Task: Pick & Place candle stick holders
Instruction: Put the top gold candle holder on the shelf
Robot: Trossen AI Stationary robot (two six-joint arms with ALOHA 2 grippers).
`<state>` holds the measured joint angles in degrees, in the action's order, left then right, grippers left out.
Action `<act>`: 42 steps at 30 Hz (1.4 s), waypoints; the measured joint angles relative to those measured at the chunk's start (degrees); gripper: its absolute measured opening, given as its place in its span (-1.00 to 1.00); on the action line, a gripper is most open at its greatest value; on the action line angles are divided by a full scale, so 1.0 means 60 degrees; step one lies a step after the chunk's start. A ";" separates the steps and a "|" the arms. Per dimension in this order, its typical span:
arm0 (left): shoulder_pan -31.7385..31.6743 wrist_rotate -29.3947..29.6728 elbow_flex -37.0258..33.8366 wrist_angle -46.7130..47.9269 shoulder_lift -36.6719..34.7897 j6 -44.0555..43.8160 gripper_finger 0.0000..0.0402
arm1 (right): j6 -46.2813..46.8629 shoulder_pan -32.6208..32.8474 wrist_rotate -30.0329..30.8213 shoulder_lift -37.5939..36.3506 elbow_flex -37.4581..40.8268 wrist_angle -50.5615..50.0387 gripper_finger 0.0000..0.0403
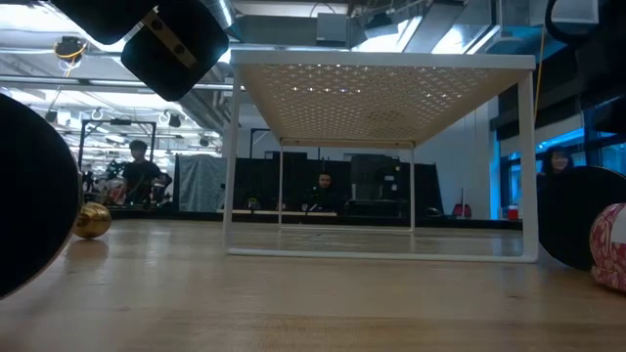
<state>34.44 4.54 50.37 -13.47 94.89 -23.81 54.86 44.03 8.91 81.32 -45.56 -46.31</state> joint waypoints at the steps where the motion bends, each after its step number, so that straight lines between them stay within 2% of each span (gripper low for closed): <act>1: 0.0002 -0.0001 0.0000 0.0000 0.0000 0.0000 -0.97 | -0.0028 0.0000 -0.0001 0.0032 0.0000 0.0008 -0.54; 5: 0.0001 -0.0001 0.0000 0.0000 0.0000 0.0000 -0.97 | -0.0089 0.0000 -0.0001 0.0073 0.0000 0.0034 -0.42; 10: 0.0000 0.0036 0.0000 0.0003 0.0000 0.0007 -0.97 | -0.1387 0.0000 0.0011 0.0073 0.0000 -0.0085 -0.27; 20: 0.0002 0.0055 0.0000 0.0004 0.0004 0.0004 -0.97 | -0.1725 -0.0011 0.0904 0.0073 0.0000 -0.0358 -0.04; 26: -0.0001 0.0056 0.0000 0.0002 0.0007 0.0004 -0.97 | -0.1681 -0.0025 0.0841 0.0073 0.0130 -0.0425 -0.02; 33: -0.0001 0.0062 0.0000 0.0000 0.0007 0.0007 -0.97 | -0.1649 -0.0274 -0.0008 0.0073 0.0552 -0.0339 -0.02; 42: -0.0001 0.0062 0.0000 0.0004 0.0007 0.0018 -0.97 | -0.0283 -0.0868 -0.0096 0.0073 0.0608 0.0326 -0.02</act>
<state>34.44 4.91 50.37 -13.45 94.94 -23.70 53.17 38.82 8.34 81.76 -41.91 -44.36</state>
